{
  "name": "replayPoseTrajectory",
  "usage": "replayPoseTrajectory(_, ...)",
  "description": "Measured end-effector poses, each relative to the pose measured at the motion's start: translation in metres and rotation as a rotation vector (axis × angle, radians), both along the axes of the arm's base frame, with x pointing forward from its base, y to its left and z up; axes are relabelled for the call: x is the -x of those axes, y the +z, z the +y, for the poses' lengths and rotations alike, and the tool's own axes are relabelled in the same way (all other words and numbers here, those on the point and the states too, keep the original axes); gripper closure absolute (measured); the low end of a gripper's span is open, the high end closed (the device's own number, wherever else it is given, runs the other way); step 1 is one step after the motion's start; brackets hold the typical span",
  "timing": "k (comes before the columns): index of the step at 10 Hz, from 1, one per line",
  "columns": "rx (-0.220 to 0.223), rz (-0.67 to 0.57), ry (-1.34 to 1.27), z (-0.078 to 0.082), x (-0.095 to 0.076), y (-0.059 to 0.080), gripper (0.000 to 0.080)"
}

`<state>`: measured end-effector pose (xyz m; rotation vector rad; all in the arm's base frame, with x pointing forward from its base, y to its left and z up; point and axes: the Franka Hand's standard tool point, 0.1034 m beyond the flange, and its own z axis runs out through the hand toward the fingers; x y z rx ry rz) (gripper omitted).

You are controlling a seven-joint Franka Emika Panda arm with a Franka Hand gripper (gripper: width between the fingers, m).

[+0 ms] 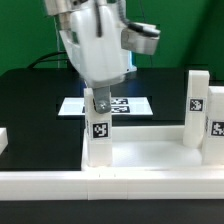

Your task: Assemble desk

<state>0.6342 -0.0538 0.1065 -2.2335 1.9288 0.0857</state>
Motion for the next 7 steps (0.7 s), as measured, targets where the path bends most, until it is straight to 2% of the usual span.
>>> replayPoseTrajectory(2, -0.008, 0.02, -0.083, 0.0058, -0.0004, 0.0001, 0.0506)
replayPoseTrajectory(4, 0.005, 0.001, 0.033, 0.0052, -0.0001, -0.0004, 0.0506)
replayPoseTrajectory(5, 0.03, -0.038, 0.284, 0.004, 0.0007, -0.0008, 0.0323)
replayPoseTrajectory(6, 0.035, -0.059, 0.452, 0.0028, 0.0031, -0.0018, 0.0209)
replayPoseTrajectory(7, 0.035, -0.06, 0.451, 0.003, 0.003, -0.0019, 0.0209)
